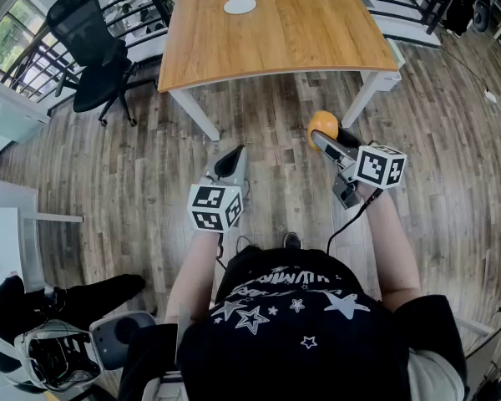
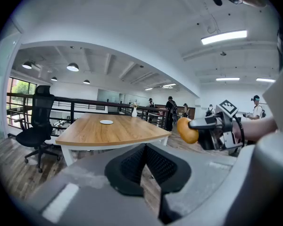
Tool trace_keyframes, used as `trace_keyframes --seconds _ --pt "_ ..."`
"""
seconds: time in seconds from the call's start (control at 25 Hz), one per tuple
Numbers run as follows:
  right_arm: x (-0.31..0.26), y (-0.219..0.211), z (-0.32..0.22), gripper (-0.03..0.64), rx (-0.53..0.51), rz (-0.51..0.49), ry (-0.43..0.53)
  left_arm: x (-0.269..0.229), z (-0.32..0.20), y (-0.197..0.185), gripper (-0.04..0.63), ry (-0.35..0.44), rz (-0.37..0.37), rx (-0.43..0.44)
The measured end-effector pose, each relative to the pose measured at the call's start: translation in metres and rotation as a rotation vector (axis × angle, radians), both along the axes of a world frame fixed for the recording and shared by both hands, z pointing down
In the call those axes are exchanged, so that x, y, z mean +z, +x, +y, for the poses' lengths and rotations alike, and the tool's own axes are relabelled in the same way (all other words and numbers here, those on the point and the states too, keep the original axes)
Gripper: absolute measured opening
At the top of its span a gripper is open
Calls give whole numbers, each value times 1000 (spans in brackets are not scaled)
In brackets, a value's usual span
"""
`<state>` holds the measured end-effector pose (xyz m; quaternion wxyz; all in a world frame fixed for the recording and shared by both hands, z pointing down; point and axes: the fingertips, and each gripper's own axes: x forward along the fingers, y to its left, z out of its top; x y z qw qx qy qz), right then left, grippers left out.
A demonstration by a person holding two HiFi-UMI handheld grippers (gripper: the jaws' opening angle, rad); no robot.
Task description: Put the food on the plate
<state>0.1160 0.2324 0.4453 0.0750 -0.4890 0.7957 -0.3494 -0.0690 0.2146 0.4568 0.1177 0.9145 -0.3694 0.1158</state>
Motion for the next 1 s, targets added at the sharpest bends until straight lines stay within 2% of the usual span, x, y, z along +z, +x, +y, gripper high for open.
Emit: trace_keyframes --seconds 0.16,1.0 --pt "4 2 2 322 17 5 -22 -3 -1 2 2 0 -4 5" --pt "10 4 1 322 -31 52 -39 -4 1 9 2 -7 16 -32"
